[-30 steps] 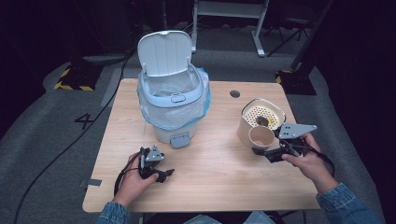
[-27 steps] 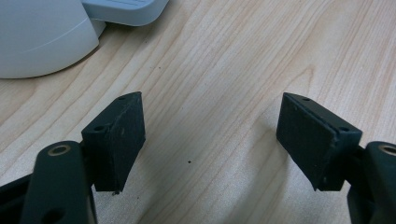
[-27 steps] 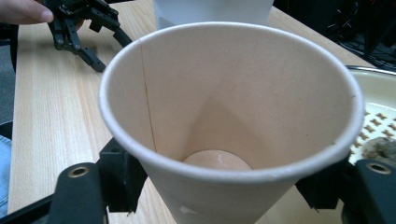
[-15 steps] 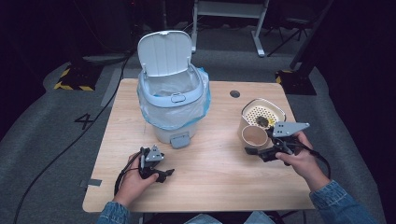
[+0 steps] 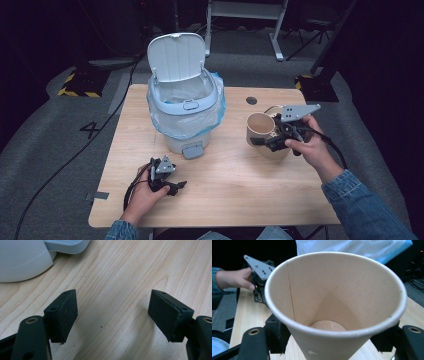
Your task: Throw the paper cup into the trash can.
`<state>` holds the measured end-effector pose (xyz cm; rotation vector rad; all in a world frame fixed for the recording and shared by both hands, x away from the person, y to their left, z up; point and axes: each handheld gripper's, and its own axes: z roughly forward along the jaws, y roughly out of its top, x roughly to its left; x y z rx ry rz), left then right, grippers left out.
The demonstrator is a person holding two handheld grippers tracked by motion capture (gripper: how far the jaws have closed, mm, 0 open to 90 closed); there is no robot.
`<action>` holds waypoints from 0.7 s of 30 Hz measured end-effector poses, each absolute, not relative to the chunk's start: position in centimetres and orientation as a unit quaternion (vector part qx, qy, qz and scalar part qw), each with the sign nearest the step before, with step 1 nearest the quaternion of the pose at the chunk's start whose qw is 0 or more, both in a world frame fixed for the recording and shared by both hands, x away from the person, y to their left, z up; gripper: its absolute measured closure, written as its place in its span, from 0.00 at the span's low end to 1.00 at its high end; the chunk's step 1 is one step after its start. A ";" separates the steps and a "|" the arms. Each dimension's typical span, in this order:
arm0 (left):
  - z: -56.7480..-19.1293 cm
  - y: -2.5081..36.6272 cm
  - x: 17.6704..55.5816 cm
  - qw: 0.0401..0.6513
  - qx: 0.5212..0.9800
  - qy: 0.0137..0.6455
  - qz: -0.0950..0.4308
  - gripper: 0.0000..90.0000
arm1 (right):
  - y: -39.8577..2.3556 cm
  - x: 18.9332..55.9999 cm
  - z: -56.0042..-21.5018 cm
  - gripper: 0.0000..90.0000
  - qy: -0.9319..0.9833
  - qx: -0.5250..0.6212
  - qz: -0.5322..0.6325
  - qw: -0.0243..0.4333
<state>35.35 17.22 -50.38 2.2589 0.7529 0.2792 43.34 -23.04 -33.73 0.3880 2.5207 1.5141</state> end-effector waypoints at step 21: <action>-50.4 17.2 35.4 0.364 0.877 0.293 0.109 0.27 | -19.6 49.8 -28.1 0.33 0.840 0.106 0.529 0.057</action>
